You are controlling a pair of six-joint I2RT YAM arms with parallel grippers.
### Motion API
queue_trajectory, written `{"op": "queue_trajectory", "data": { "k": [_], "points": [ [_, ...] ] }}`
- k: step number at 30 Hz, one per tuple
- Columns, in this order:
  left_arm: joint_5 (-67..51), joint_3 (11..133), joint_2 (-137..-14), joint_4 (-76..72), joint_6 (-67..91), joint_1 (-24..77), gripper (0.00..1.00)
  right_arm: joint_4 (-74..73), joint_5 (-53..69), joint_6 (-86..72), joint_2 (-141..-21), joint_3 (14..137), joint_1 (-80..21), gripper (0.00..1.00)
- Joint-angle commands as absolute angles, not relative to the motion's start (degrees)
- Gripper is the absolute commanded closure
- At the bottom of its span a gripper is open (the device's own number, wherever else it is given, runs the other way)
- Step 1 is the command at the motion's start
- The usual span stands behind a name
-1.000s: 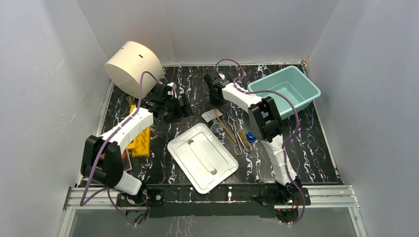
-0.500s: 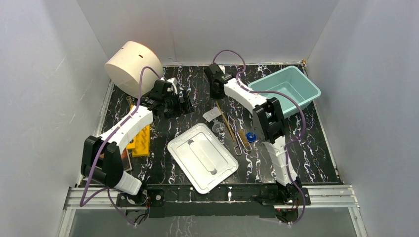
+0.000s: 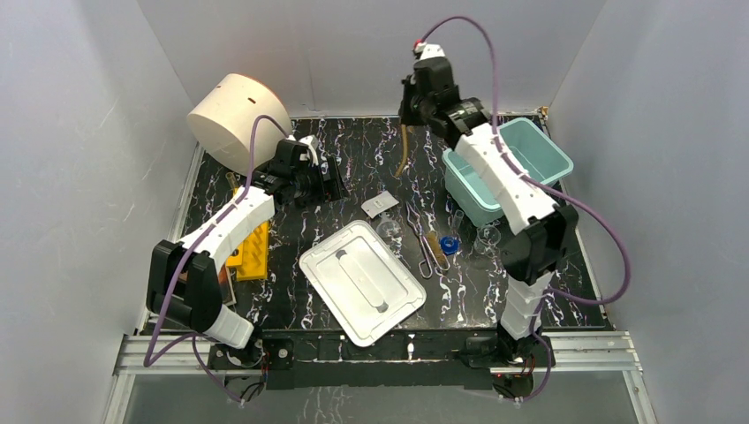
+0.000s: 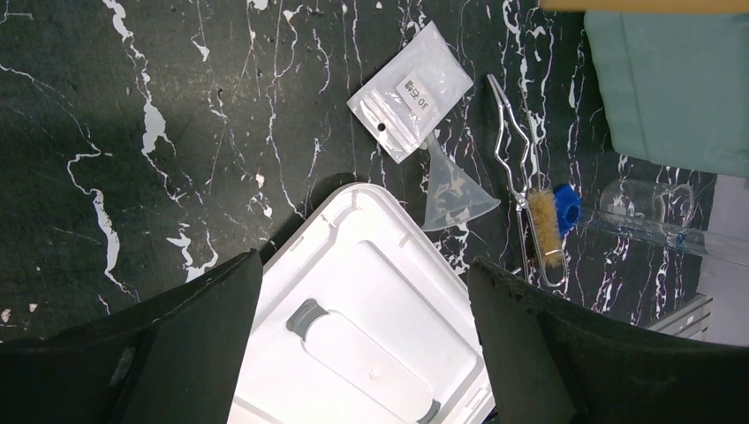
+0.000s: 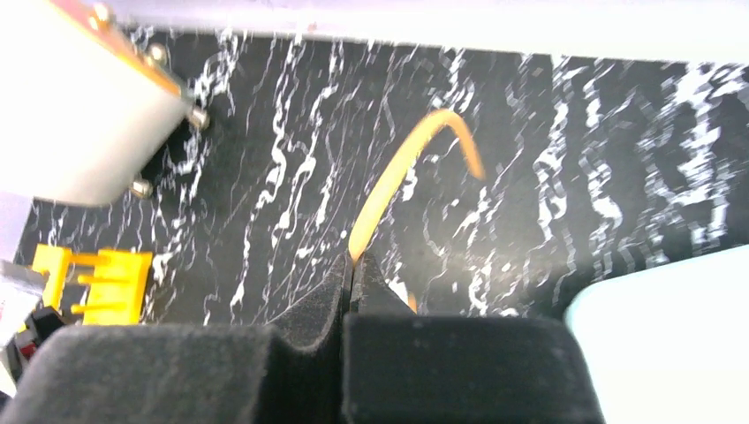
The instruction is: Organize the chemistry lab equipment
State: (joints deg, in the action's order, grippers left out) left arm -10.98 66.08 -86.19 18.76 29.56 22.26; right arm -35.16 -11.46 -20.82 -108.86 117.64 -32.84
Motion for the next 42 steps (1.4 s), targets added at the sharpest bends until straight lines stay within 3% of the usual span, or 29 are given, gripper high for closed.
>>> {"op": "queue_trajectory", "data": {
  "k": [1,9,13,21,27,33,42],
  "points": [
    [-11.22,68.25,-85.86,17.63,28.83,22.42,0.14,-29.84,-15.35,-15.82,-101.60,119.73,-29.41,1.00],
    [-14.16,70.97,-89.61,16.84,28.63,22.39,0.14,-23.91,-31.35,-4.12,-95.27,117.96,-23.69,1.00],
    [-14.23,70.55,-89.76,15.83,29.05,22.43,0.14,-19.15,-35.64,-0.32,-92.73,110.73,-21.59,1.00],
    [-14.95,69.57,-89.92,15.73,29.26,22.39,0.14,-10.42,-32.94,-3.50,-89.70,88.82,-18.00,1.00],
    [-14.82,68.91,-89.41,16.32,29.10,22.35,0.14,-9.95,-28.76,-11.14,-89.40,79.24,-14.42,1.00],
    [-14.76,68.64,-89.21,16.57,29.00,22.40,0.14,-11.07,-20.98,-18.64,-92.38,75.20,-8.76,1.00],
    [-13.97,68.29,-88.62,17.20,28.66,22.37,0.14,-10.04,-9.70,-20.02,-102.34,79.40,-5.93,1.00]
  ]
}}
